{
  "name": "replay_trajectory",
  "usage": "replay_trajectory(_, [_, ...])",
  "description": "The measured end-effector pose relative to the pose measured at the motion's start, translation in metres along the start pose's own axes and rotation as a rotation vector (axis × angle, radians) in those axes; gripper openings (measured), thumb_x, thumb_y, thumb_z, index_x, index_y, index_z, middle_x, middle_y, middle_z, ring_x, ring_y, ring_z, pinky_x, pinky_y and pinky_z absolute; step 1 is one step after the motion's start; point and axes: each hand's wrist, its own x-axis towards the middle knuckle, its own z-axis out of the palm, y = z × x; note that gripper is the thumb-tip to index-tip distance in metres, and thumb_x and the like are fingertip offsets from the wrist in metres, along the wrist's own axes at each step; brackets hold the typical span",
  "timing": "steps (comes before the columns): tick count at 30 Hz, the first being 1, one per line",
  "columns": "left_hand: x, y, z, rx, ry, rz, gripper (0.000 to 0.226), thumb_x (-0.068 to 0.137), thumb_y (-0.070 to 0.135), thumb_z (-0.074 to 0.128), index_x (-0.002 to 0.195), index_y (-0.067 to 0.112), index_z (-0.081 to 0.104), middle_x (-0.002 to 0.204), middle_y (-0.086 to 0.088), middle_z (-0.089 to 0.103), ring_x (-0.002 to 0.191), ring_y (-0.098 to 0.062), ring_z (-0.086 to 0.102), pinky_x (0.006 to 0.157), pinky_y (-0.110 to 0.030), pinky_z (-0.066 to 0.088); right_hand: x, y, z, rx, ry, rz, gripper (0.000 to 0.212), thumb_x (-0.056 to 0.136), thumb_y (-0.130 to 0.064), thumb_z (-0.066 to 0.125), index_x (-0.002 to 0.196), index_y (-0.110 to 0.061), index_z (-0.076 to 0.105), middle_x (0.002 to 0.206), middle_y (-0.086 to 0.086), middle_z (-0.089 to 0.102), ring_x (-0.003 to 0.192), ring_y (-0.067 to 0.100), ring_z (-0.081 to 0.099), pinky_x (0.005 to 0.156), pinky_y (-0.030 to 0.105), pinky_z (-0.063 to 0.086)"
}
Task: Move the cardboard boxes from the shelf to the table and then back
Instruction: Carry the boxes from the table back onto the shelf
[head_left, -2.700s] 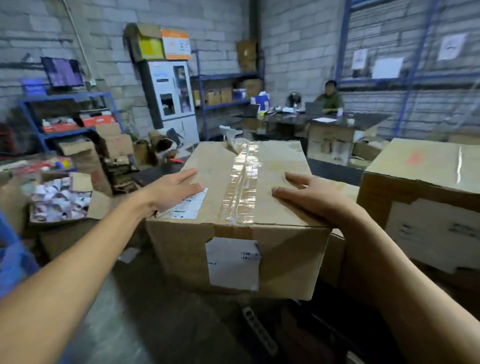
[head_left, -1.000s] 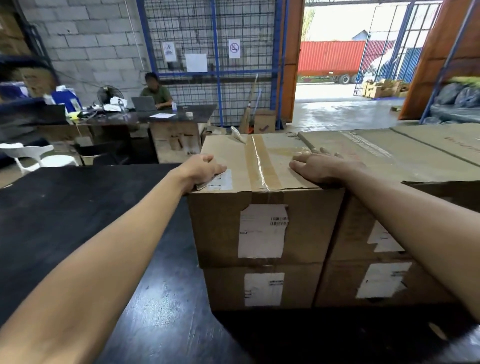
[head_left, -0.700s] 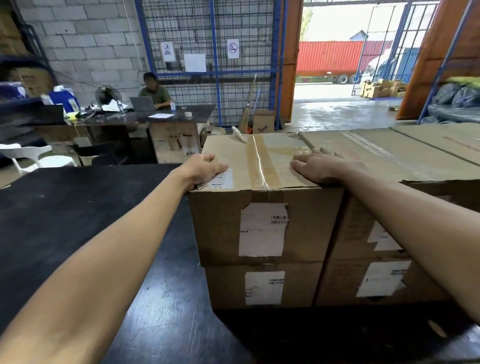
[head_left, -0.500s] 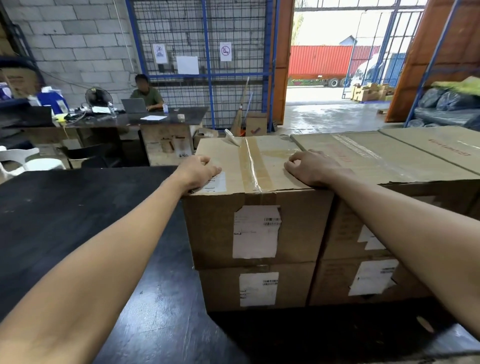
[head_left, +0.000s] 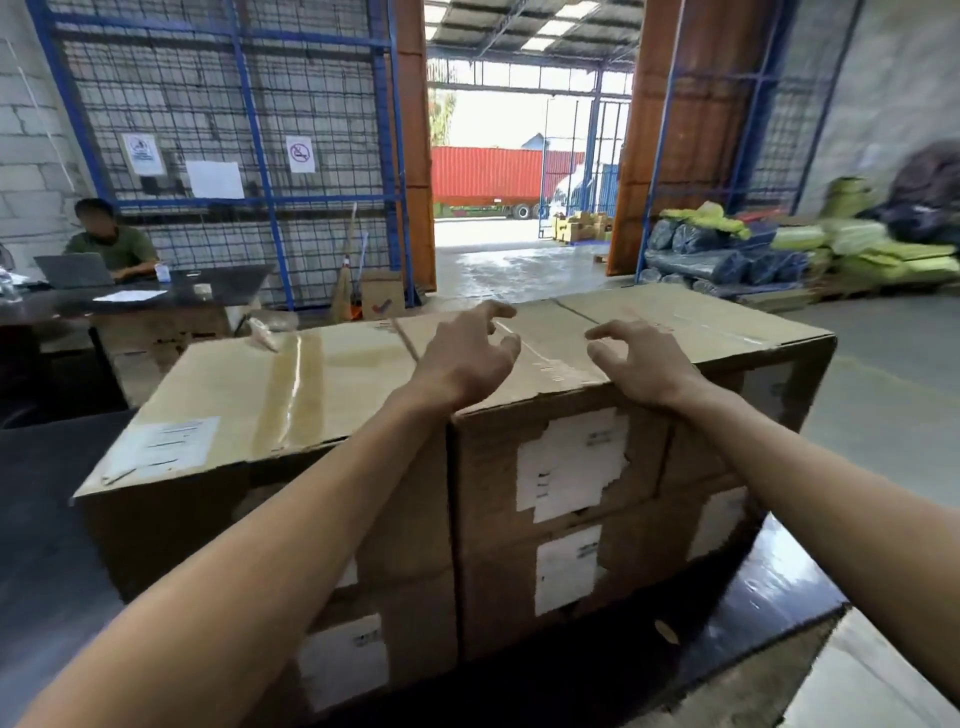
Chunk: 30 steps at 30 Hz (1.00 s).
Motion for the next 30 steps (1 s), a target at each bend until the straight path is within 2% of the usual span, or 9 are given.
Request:
replay_trajectory(6, [0.042,0.093,0.108,-0.028,-0.098,0.044,0.041,0.097,0.033,0.055,0.137,0.026,0.052,0.131,-0.009,0.061,0.117,-0.026,0.059,0.099,-0.042,0.048,-0.013,0.145,-0.071,0.005,0.028,0.165,0.035,0.097,-0.040,0.052,0.128,-0.028,0.061,0.136,0.014,0.055,0.122,0.030,0.054,0.104,0.039,0.042])
replay_trajectory(9, [0.068,0.117,0.154,0.070,-0.141,-0.009,0.047,0.095,0.039,0.055,0.140,0.028,0.048,0.134,-0.011,0.059,0.121,-0.028,0.056,0.103,-0.045,0.044,-0.009,0.208,-0.094,0.024,0.035,0.200,0.038,0.096,-0.042,0.053,0.131,-0.030,0.059,0.134,0.013,0.057,0.122,0.030,0.054,0.105,0.042,0.042])
replay_trajectory(13, [0.107,0.126,0.194,0.270,-0.198,-0.125,0.064,0.089,0.059,0.052,0.146,0.035,0.037,0.148,-0.011,0.046,0.133,-0.035,0.045,0.108,-0.053,0.037,0.012,0.269,-0.104,0.017,0.022,0.242,0.047,0.093,-0.049,0.049,0.138,-0.036,0.053,0.141,0.018,0.050,0.131,0.034,0.045,0.111,0.047,0.036])
replay_trajectory(15, [0.123,0.125,0.207,0.356,-0.221,-0.190,0.069,0.088,0.066,0.047,0.149,0.038,0.032,0.152,-0.012,0.041,0.137,-0.037,0.039,0.111,-0.054,0.031,0.029,0.288,-0.103,-0.020,0.003,0.269,0.048,0.094,-0.055,0.046,0.140,-0.043,0.048,0.147,0.021,0.041,0.137,0.038,0.036,0.114,0.047,0.030])
replay_trajectory(19, [0.146,0.121,0.226,0.463,-0.281,-0.292,0.074,0.085,0.076,0.039,0.150,0.042,0.028,0.158,-0.010,0.034,0.146,-0.041,0.021,0.114,-0.059,0.009,0.068,0.314,-0.099,-0.065,-0.013,0.240,0.055,0.090,-0.071,0.038,0.141,-0.052,0.043,0.156,0.023,0.026,0.146,0.038,0.016,0.116,0.054,0.022])
replay_trajectory(22, [0.157,0.120,0.239,0.536,-0.326,-0.326,0.071,0.086,0.077,0.035,0.147,0.039,0.036,0.157,-0.010,0.034,0.147,-0.041,0.016,0.114,-0.063,-0.003,0.083,0.337,-0.089,-0.046,-0.036,0.166,0.080,0.074,-0.094,0.018,0.136,-0.054,0.047,0.153,0.020,0.035,0.146,0.035,0.022,0.113,0.056,0.025])
replay_trajectory(26, [0.168,0.131,0.252,0.514,-0.322,-0.311,0.065,0.092,0.070,0.037,0.143,0.031,0.044,0.153,-0.011,0.041,0.145,-0.034,0.027,0.117,-0.055,0.002,0.091,0.353,-0.089,0.043,-0.052,0.119,0.067,0.086,-0.081,0.028,0.137,-0.046,0.053,0.148,0.019,0.041,0.145,0.029,0.028,0.109,0.043,0.031])
replay_trajectory(28, [0.177,0.140,0.258,0.483,-0.315,-0.293,0.062,0.095,0.064,0.040,0.143,0.026,0.046,0.151,-0.010,0.044,0.142,-0.030,0.033,0.119,-0.050,0.011,0.102,0.364,-0.091,0.048,-0.064,0.111,0.074,0.082,-0.086,0.024,0.137,-0.046,0.052,0.143,0.017,0.047,0.141,0.029,0.035,0.106,0.043,0.036])
replay_trajectory(30, [0.186,0.147,0.266,0.437,-0.295,-0.298,0.059,0.096,0.059,0.044,0.141,0.021,0.049,0.151,-0.013,0.043,0.143,-0.030,0.030,0.119,-0.050,0.013,0.120,0.381,-0.095,0.084,-0.093,0.100,0.084,0.073,-0.092,0.024,0.135,-0.044,0.055,0.133,0.012,0.058,0.129,0.028,0.049,0.101,0.040,0.042])
